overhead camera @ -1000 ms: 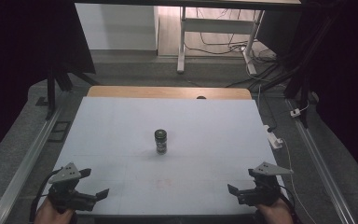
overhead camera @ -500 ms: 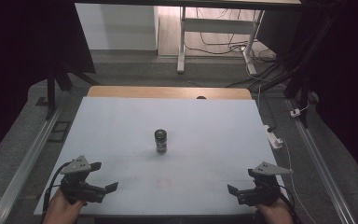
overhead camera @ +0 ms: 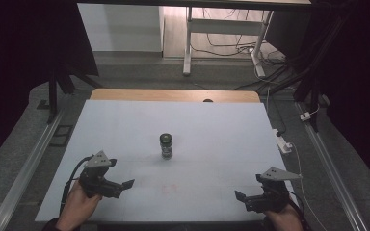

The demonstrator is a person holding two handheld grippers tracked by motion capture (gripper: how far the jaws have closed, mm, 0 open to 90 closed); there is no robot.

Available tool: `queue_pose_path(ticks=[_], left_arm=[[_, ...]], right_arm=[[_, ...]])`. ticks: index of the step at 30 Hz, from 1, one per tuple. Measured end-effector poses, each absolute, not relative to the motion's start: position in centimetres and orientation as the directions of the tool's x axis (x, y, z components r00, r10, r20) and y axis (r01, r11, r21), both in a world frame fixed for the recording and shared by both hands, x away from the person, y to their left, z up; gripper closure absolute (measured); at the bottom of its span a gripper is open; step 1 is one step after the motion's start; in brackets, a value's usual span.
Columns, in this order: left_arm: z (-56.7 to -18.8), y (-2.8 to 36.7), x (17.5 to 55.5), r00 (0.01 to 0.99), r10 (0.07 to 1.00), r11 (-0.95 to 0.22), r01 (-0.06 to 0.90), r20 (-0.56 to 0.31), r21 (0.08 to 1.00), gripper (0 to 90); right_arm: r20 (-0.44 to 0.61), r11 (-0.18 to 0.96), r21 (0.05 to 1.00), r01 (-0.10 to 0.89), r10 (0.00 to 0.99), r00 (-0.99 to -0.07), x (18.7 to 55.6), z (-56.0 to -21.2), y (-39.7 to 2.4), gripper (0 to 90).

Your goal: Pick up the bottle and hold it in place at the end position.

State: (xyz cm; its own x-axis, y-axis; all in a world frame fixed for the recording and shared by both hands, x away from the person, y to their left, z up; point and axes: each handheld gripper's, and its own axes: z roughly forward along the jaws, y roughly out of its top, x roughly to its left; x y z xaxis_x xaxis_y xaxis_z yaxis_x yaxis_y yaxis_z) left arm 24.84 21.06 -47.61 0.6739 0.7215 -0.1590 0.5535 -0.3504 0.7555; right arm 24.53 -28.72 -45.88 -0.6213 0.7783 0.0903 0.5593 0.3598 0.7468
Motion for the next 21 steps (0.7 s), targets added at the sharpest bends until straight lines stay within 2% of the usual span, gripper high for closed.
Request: queue_pose_path(ticks=[21], left_arm=[[-47.8, 17.8, 30.3, 0.695, 0.709, -0.395, 0.53, -0.119, 0.75, 0.0]], right_arm=[[0.092, 0.364, 0.743, 0.561, 0.775, -0.625, 24.6, -45.9, -28.7, 0.0]])
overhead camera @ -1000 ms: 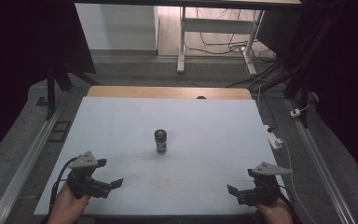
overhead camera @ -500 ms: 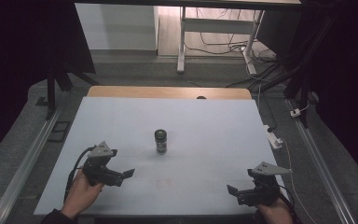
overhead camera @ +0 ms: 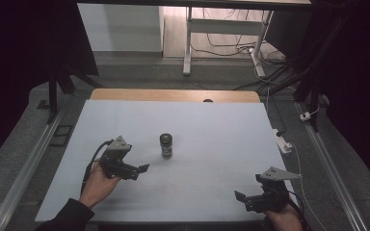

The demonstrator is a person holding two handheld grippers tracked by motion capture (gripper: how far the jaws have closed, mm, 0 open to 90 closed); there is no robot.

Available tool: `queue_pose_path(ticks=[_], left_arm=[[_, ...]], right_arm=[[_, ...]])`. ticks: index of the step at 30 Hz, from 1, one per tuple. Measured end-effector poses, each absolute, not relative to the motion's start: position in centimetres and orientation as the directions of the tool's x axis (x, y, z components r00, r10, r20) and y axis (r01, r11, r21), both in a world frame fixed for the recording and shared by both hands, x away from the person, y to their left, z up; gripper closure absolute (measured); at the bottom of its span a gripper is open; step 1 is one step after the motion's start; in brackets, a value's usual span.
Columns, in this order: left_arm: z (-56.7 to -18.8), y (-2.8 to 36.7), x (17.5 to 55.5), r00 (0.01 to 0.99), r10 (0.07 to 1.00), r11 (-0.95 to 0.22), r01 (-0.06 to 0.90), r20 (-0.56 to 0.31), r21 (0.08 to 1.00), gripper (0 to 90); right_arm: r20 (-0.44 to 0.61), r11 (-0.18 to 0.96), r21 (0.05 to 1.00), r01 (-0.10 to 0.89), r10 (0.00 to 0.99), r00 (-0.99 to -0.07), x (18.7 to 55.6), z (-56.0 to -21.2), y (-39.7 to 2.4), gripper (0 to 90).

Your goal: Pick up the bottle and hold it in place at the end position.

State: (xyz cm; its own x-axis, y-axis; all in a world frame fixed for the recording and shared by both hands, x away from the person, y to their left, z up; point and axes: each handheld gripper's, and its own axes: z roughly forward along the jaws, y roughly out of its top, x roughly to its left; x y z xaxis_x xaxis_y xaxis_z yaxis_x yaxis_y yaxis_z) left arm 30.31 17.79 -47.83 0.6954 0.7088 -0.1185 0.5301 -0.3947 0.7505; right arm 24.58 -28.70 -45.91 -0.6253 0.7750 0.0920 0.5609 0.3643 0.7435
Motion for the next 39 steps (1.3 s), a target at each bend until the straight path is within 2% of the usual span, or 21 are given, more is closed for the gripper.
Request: queue_pose_path(ticks=[19, 31, 35, 38, 39], left_arm=[[-49.3, 14.3, 34.9, 0.741, 0.66, -0.434, 0.512, -0.125, 0.741, 0.0], [-51.3, 12.0, 37.3, 0.76, 0.645, -0.48, 0.487, -0.083, 0.73, 0.0], [-51.8, 11.9, 37.7, 0.759, 0.648, -0.484, 0.481, -0.07, 0.731, 4.8], [-51.9, 11.9, 37.8, 0.77, 0.635, -0.491, 0.471, -0.069, 0.733, 15.5], [-52.0, 11.9, 37.8, 0.771, 0.633, -0.494, 0.466, -0.063, 0.733, 15.5]], right_arm=[[0.095, 0.367, 0.74, 0.564, 0.773, -0.628, 24.6, -45.9, -28.7, 0.0], [0.098, 0.366, 0.74, 0.564, 0.771, -0.629, 24.6, -46.0, -28.8, 0.0], [0.098, 0.366, 0.739, 0.565, 0.771, -0.629, 24.6, -46.0, -28.8, 0.0], [0.097, 0.368, 0.739, 0.564, 0.771, -0.629, 24.6, -46.0, -28.8, 0.0], [0.097, 0.368, 0.739, 0.564, 0.771, -0.629, 24.6, -46.0, -28.8, 0.0]])
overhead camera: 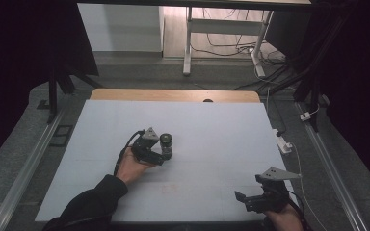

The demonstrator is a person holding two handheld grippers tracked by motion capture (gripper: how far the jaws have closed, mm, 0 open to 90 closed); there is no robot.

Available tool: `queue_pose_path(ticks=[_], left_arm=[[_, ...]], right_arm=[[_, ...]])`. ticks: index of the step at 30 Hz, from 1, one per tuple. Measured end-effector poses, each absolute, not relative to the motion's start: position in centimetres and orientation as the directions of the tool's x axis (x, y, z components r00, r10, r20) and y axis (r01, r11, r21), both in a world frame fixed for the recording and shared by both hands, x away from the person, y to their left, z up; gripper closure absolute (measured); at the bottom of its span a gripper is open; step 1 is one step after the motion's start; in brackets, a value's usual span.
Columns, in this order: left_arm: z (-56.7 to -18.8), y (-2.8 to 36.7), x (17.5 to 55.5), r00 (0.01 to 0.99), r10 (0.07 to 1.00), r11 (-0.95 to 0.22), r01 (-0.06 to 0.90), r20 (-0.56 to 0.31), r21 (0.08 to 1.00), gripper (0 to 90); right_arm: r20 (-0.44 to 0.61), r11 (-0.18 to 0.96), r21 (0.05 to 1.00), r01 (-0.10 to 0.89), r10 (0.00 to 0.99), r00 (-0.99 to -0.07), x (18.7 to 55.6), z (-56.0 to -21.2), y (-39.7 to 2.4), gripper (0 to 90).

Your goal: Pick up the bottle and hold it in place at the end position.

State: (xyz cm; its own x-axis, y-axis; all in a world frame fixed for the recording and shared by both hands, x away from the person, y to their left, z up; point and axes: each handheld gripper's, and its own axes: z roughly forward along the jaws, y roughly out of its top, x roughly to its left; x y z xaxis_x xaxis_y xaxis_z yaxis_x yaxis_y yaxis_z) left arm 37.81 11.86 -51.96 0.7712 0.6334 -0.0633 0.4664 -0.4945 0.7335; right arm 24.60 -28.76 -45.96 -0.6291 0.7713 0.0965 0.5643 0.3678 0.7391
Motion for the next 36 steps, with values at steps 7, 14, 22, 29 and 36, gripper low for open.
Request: queue_pose_path(ticks=[7, 14, 22, 29, 36], left_arm=[[-52.0, 11.5, 37.8, 0.799, 0.6, -0.522, 0.432, -0.043, 0.735, 33.6], [-51.9, 11.2, 37.7, 0.805, 0.593, -0.533, 0.416, -0.026, 0.737, 50.4], [-51.8, 11.3, 37.8, 0.802, 0.596, -0.531, 0.431, -0.04, 0.73, 53.3], [-51.7, 11.3, 37.8, 0.797, 0.602, -0.528, 0.441, -0.046, 0.726, 53.4], [-50.8, 11.2, 37.9, 0.782, 0.623, -0.526, 0.447, -0.03, 0.724, 53.5]], right_arm=[[0.095, 0.369, 0.738, 0.565, 0.772, -0.629, 24.6, -46.0, -28.7, 0.0], [0.092, 0.374, 0.737, 0.563, 0.77, -0.631, 24.6, -46.0, -28.7, 0.0], [0.089, 0.379, 0.734, 0.563, 0.768, -0.634, 24.6, -46.0, -28.7, 0.0], [0.088, 0.383, 0.731, 0.565, 0.768, -0.635, 24.6, -46.0, -28.6, 0.0], [0.089, 0.381, 0.732, 0.565, 0.769, -0.633, 24.5, -46.0, -28.7, 0.0]])
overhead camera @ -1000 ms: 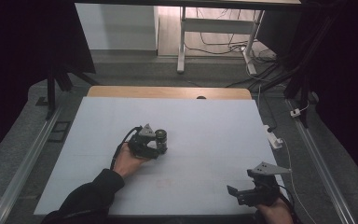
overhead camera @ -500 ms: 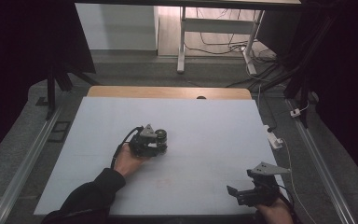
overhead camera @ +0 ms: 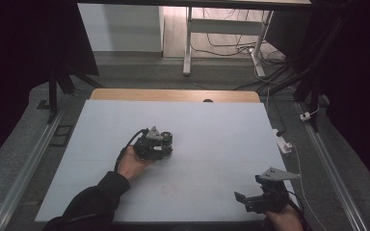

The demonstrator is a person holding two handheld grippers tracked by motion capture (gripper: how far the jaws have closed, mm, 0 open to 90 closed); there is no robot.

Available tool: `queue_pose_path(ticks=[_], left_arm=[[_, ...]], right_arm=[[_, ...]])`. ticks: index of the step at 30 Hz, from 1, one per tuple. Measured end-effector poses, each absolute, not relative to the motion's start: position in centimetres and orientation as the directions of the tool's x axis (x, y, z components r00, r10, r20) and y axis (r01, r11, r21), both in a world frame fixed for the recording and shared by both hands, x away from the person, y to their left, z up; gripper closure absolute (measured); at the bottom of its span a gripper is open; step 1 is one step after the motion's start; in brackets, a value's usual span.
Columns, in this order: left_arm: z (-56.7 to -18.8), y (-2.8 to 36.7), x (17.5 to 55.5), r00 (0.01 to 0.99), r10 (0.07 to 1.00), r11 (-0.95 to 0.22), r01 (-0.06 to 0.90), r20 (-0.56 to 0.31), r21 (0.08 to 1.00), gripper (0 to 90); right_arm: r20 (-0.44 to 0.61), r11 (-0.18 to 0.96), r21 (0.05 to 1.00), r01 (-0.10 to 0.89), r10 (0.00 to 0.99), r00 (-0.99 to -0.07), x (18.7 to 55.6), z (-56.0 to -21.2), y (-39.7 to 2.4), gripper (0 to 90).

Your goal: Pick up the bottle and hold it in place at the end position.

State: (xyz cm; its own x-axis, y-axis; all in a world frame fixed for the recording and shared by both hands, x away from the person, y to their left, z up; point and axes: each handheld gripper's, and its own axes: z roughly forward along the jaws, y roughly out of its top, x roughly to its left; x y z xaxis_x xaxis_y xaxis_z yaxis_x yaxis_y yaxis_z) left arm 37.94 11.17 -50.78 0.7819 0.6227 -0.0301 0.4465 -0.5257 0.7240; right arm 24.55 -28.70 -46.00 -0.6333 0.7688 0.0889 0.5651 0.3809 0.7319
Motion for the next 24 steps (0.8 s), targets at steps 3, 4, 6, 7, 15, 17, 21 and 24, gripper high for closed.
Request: queue_pose_path(ticks=[3, 4, 6, 7, 15, 17, 21, 24], left_arm=[[-50.1, 11.3, 38.1, 0.775, 0.632, -0.508, 0.448, -0.036, 0.736, 53.6], [-49.9, 11.4, 38.1, 0.772, 0.635, -0.503, 0.45, -0.039, 0.738, 53.6], [-49.5, 11.4, 38.2, 0.768, 0.639, -0.499, 0.453, -0.04, 0.739, 53.5], [-49.4, 11.4, 38.3, 0.763, 0.645, -0.492, 0.457, -0.042, 0.741, 53.5], [-48.9, 11.2, 38.8, 0.744, 0.666, -0.472, 0.474, -0.051, 0.743, 53.5], [-48.8, 11.0, 39.1, 0.742, 0.668, -0.473, 0.475, -0.05, 0.742, 53.5], [-48.7, 10.5, 39.5, 0.742, 0.668, -0.471, 0.474, -0.05, 0.744, 53.5], [-48.6, 10.2, 39.8, 0.744, 0.666, -0.472, 0.471, -0.049, 0.745, 53.5]], right_arm=[[0.09, 0.38, 0.731, 0.566, 0.769, -0.632, 24.6, -46.0, -28.7, 0.0], [0.091, 0.381, 0.73, 0.567, 0.769, -0.633, 24.6, -46.0, -28.7, 0.0], [0.091, 0.381, 0.729, 0.569, 0.77, -0.632, 24.7, -46.0, -28.6, 0.0], [0.09, 0.381, 0.728, 0.569, 0.77, -0.631, 24.7, -46.0, -28.6, 0.0], [0.091, 0.384, 0.722, 0.576, 0.772, -0.629, 24.7, -46.0, -28.5, 0.0], [0.093, 0.382, 0.723, 0.575, 0.772, -0.629, 24.7, -46.0, -28.5, 0.0], [0.092, 0.384, 0.722, 0.575, 0.771, -0.63, 24.8, -46.0, -28.5, 0.0], [0.093, 0.385, 0.721, 0.576, 0.771, -0.63, 24.8, -46.0, -28.5, 0.0]])
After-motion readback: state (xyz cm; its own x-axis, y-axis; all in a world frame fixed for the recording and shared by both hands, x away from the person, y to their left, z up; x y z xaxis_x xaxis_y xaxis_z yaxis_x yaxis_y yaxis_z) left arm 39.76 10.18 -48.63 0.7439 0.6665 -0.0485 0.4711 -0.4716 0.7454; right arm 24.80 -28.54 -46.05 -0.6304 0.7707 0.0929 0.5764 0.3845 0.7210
